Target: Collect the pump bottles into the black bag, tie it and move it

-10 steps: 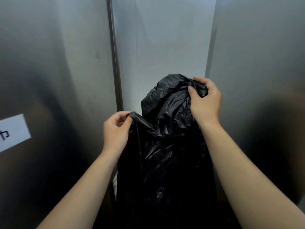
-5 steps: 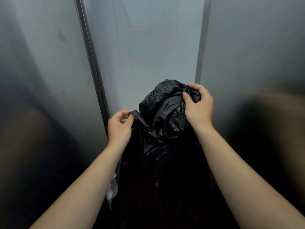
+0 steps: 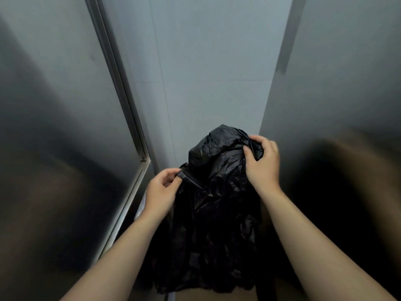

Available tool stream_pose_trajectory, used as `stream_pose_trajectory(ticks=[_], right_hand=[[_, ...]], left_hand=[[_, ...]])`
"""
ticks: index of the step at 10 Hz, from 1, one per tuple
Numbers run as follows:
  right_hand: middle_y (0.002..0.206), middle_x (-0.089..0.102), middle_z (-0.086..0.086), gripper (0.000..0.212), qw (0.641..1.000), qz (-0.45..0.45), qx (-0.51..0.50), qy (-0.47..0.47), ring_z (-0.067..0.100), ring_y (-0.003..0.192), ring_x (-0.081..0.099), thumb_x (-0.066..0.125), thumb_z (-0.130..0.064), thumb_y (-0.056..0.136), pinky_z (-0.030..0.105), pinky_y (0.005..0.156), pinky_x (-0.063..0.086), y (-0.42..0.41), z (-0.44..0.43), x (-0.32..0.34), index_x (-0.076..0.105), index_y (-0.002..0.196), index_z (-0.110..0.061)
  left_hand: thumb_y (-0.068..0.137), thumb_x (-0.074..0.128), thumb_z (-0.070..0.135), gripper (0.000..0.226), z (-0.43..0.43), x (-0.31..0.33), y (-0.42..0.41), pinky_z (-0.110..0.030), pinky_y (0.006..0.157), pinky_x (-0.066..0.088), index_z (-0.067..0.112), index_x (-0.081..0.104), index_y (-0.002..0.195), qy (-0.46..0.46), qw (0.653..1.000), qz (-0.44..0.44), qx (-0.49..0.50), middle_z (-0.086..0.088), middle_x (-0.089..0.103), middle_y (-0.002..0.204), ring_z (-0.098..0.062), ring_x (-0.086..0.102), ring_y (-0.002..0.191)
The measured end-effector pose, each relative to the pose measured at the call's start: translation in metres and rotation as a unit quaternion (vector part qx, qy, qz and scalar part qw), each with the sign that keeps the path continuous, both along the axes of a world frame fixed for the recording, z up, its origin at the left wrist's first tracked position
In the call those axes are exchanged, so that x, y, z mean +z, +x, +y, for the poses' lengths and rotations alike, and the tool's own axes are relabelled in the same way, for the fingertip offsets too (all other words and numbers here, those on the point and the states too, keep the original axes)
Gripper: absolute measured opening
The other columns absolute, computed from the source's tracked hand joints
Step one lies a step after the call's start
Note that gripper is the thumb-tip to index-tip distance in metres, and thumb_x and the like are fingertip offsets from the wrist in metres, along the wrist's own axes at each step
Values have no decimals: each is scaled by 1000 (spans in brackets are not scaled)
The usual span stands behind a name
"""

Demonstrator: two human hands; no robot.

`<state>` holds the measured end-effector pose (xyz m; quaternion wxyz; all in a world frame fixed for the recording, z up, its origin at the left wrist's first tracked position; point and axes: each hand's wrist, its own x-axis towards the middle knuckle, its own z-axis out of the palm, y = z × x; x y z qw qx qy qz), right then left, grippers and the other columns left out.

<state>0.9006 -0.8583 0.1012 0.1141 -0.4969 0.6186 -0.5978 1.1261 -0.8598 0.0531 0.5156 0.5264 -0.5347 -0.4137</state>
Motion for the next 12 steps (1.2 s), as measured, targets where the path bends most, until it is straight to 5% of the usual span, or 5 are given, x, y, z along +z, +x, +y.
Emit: stream_pose_trajectory(ticks=[2,4,7,10,12], right_hand=[[106,46,3,22,996,41,9,73,9,94,47,62,-13,88,6,82,27,0,8,-51,62,110,-16],[123,43,7,30,969,70,42,233,16,101,51,55,-27,93,13,76,28,0,29,-106,54,122,-19],[157,8,3,58,902,111,149,390,32,141,17,45,-52,92,44,107,30,1,44,-117,28,144,-33],[159,-3,3,72,923,170,76,338,30,145,-4,45,-58,89,65,108,11,9,43,-82,17,148,-28],[159,4,6,73,940,170,138,261,26,146,2,46,-56,90,51,115,16,20,64,-59,19,148,-22]], left_hand=[[84,67,6,26,27,-25,6,-8,69,48,31,66,91,37,999,-14,-29,6,69,92,3,66,81],[85,68,14,32,57,-64,8,-27,95,44,28,62,112,116,992,-10,-55,6,63,119,-12,58,112],[79,72,37,41,63,-92,0,-20,97,35,43,55,116,148,983,-93,-53,12,55,123,-3,45,122],[81,65,48,52,73,-68,-3,-22,96,34,40,49,129,131,985,-109,-22,12,51,128,-7,46,122],[80,58,58,58,87,-33,3,-15,95,29,36,49,133,63,980,-184,-29,19,51,130,5,42,121]])
